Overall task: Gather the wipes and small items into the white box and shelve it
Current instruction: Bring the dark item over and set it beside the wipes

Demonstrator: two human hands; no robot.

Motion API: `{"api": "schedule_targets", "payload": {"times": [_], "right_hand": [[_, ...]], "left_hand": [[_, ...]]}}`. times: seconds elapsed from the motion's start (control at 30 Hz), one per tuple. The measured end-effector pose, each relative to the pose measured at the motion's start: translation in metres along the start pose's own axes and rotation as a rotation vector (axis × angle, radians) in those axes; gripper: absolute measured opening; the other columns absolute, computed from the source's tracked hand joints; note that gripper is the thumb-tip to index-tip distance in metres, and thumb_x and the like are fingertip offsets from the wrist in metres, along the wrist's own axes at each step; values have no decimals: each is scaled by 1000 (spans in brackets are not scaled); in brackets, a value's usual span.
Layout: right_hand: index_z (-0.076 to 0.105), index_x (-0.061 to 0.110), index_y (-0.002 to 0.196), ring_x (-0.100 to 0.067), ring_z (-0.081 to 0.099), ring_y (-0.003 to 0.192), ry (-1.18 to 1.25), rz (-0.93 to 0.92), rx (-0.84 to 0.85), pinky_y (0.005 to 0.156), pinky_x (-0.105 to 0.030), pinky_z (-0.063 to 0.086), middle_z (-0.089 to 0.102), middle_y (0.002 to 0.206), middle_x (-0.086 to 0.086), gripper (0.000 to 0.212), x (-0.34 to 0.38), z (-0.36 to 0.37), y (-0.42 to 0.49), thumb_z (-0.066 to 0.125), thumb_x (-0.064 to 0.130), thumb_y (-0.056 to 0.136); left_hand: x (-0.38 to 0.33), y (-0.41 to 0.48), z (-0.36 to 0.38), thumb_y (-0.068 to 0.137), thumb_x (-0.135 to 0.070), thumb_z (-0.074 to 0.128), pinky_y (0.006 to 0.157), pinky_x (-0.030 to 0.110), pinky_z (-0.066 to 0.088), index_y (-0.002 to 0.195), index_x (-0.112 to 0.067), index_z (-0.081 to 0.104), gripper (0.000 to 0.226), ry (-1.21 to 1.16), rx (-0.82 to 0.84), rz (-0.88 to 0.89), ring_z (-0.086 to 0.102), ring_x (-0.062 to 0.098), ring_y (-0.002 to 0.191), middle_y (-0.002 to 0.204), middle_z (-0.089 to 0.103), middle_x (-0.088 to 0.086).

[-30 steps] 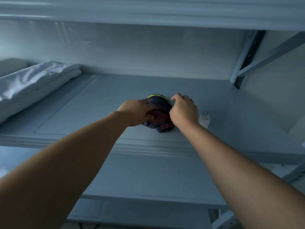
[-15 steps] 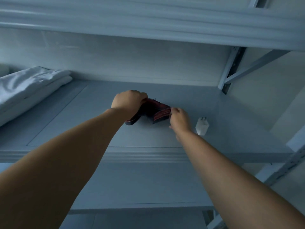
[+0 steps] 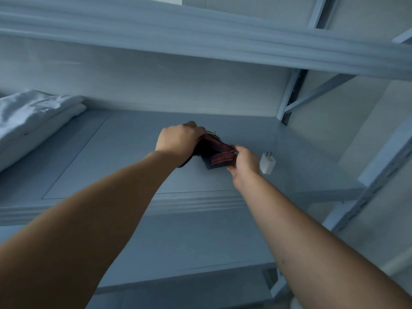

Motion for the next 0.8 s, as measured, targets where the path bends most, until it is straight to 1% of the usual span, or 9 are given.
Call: {"api": "schedule_targets", "payload": {"times": [0.07,0.13,0.27,0.33,0.4,0.47,0.57,0.73,0.8], "right_hand": [[68,19,69,-20,66,76,-18,-52,-36,80,-40,56,68,76,-2,27,0,-5,-7,55,18,93],[69,18,68,-22,66,79,-21,-91,-71,80,-41,56,69,78,-3,28,0,-12,-12,54,17,92],[66,15,67,-23,60,76,14,-109,-156,71,-39,50,67,81,-5,25,1,-34,-27,55,16,89],[65,15,68,-23,62,76,27,-122,-168,79,-47,57,68,81,-5,25,4,-46,-36,56,17,91],[66,17,73,-23,66,78,57,-127,-184,87,-49,57,69,83,-3,22,8,-62,-45,57,20,93],[68,17,80,-24,68,85,90,-132,-184,83,-44,58,71,93,-7,20,12,-81,-55,56,24,95],[69,17,82,-21,69,87,172,-165,-167,70,-32,54,72,95,-6,26,21,-114,-77,52,27,98],[69,13,96,-23,70,99,255,-165,-199,74,-32,55,73,108,-11,24,26,-190,-127,52,29,100],[68,12,94,-21,72,92,273,-168,-226,66,-28,56,74,104,-11,23,23,-226,-154,53,28,100]], "left_hand": [[-6,-3,-6,93,-25,61,54,32,37,118,-33,62,27,-22,-35,25,64,33,75,107,61,-1],[-12,-7,-11,94,-27,60,54,32,39,120,-33,62,28,-47,-54,50,64,33,76,112,61,-1],[-29,-16,-22,95,-26,57,55,34,44,121,-33,60,27,-65,-66,97,64,33,75,114,60,-1],[-41,-19,-29,96,-25,57,55,34,46,121,-33,60,26,-77,-76,123,64,32,75,113,59,-2],[-56,-21,-37,95,-26,58,54,34,46,119,-33,61,25,-90,-88,156,64,31,74,111,60,-2],[-74,-25,-46,95,-27,59,52,33,44,117,-32,62,23,-98,-107,182,63,31,71,109,60,-2],[-105,-33,-61,93,-26,61,50,32,41,115,-30,63,22,-109,-123,217,61,31,67,107,60,-1],[-175,-62,-86,93,-25,61,50,33,43,112,-30,62,20,-138,-133,298,61,34,68,107,59,-1],[-209,-79,-97,93,-26,61,50,33,42,111,-30,62,18,-154,-137,334,62,35,67,106,59,0]]}}
Point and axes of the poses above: each hand's wrist, its own y-axis towards the middle knuckle, its own z-axis out of the palm, x = y × z, the point moved 4 cm from there along y, towards the middle knuckle
